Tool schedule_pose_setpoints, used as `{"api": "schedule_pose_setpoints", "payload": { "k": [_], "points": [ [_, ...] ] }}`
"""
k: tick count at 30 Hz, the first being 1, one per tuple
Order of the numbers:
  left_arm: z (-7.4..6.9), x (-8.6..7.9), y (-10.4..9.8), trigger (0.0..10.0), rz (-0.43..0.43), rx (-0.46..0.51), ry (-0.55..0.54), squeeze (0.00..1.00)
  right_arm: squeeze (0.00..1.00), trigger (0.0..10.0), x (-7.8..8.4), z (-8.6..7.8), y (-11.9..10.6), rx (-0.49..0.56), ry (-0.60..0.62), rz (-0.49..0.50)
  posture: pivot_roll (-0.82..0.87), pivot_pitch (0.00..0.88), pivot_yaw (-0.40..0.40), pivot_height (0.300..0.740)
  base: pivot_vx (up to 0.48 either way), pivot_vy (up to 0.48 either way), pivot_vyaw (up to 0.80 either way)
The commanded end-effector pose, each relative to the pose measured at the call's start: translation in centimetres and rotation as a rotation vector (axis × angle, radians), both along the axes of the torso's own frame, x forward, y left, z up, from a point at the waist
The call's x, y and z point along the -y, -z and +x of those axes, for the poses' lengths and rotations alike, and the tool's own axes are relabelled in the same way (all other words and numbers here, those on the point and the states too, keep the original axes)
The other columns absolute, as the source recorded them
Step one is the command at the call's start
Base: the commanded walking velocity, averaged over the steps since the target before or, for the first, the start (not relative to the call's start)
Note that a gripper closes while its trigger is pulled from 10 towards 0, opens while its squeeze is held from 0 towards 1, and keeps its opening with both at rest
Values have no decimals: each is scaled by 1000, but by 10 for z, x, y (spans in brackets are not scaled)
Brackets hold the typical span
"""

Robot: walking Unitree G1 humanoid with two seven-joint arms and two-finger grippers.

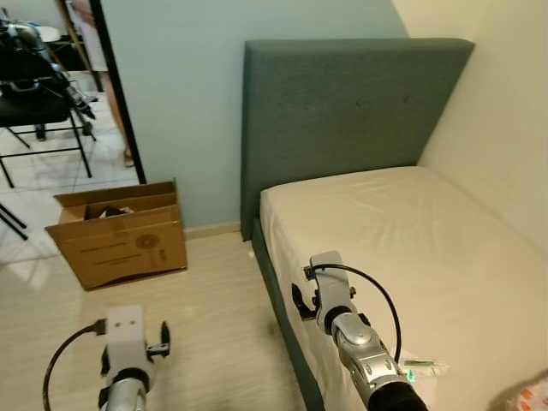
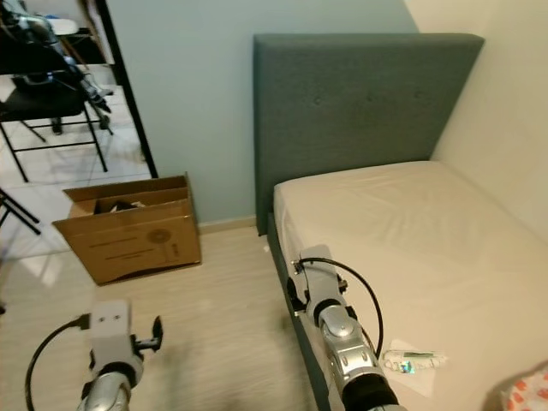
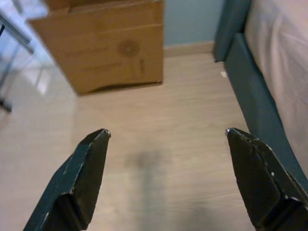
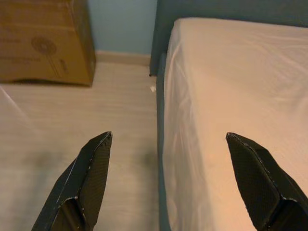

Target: Clean up the room

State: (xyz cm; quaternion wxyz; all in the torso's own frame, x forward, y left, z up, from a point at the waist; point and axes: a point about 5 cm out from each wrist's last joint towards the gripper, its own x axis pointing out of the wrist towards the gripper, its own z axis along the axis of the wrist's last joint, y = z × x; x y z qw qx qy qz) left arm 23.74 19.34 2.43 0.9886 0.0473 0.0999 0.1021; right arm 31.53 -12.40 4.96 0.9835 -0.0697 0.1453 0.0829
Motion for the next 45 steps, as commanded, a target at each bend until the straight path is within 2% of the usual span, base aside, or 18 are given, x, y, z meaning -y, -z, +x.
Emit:
{"api": "schedule_pose_setpoints", "payload": {
  "k": [1,3,5,7,12,15,18,24,34,45],
  "points": [
    [4,1,-10,10000,81,30,45,0,0,10000,6,-3,2,2,35,18,5,119,-51,740,0,0,0],
    [9,2,-16,10000,89,52,53,0,0,10000,7,-4,2,10,33,11,6,113,-28,740,0,0,0],
    [18,0,-26,10000,4,71,26,0,0,10000,12,-6,-1,32,59,8,-2,106,-15,740,0,0,0],
    [21,0,-27,10000,-8,71,27,0,0,10000,16,-6,-5,49,79,13,-12,99,0,740,0,0,0],
    [21,-3,-26,10000,-18,49,12,0,0,10000,23,-5,-12,87,97,-14,-24,95,10,740,0,0,0],
    [21,-7,-28,10000,33,50,-12,0,0,10000,28,-4,-11,78,102,-20,-27,93,7,740,0,0,0],
    [21,-8,-27,10000,36,47,-23,0,0,10000,28,-4,-11,71,100,-13,-27,93,7,740,0,0,0],
    [21,-8,-31,10000,23,49,-38,0,0,10000,25,-6,-9,52,84,5,-20,101,-15,740,0,0,-800],
    [26,-2,-41,10000,-5,77,0,0,0,10000,21,-4,-12,49,78,21,-19,99,-13,740,0,0,-800],
    [31,-3,-45,10000,-5,84,5,0,0,10000,20,-3,-12,44,76,25,-19,75,-8,740,0,0,-800]
  ]
}}
